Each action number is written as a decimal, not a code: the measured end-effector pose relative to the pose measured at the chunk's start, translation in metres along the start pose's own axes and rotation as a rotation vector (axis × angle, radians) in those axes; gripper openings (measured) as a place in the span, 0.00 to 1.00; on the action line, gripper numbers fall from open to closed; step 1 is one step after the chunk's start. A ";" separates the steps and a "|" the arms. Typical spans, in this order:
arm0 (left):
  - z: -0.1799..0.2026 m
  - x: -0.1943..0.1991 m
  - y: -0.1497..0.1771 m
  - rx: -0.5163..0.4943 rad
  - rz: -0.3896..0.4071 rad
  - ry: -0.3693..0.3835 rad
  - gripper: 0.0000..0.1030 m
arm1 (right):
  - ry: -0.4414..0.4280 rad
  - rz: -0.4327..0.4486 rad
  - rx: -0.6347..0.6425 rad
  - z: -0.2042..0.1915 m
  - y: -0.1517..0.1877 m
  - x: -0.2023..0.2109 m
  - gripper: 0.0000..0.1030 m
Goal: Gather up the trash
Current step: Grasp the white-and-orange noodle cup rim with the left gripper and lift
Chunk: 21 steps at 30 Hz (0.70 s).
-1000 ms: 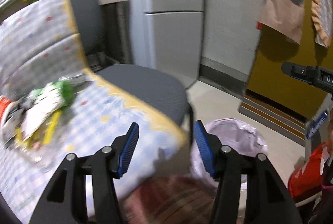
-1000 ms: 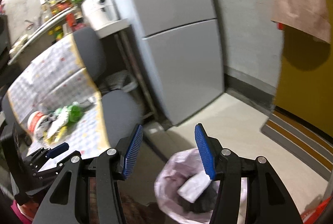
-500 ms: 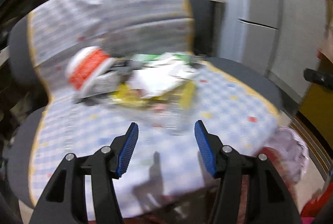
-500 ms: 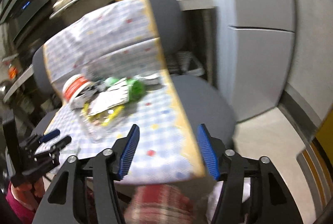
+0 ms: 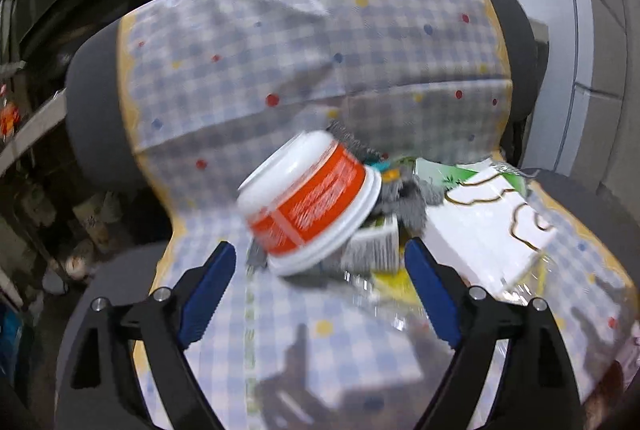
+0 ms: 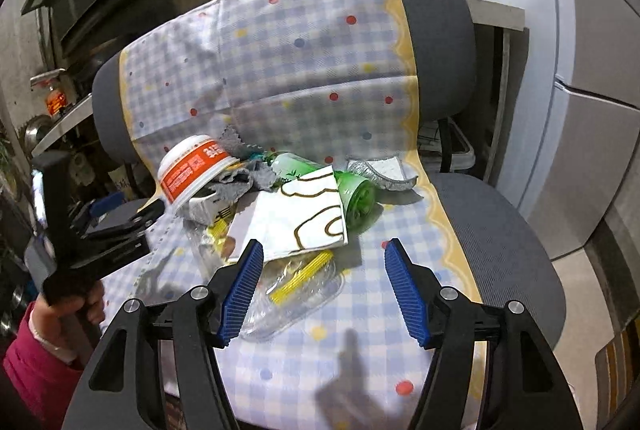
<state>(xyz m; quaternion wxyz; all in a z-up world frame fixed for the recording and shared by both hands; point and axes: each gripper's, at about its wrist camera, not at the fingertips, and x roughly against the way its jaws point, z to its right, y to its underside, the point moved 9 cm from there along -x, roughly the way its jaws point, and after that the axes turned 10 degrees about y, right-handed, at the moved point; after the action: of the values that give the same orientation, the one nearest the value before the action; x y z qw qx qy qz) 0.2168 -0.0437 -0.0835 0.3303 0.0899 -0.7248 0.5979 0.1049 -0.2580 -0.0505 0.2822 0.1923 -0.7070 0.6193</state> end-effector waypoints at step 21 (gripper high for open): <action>-0.045 -0.071 -0.014 -0.017 -0.057 -0.178 0.50 | 0.020 -0.060 -0.029 0.024 0.002 -0.050 0.63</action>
<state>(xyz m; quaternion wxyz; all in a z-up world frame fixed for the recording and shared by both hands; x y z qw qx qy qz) 0.2957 -0.0250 -0.1108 0.2820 0.1606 -0.7534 0.5719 0.1381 -0.2854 -0.0862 0.3107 0.2032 -0.7068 0.6022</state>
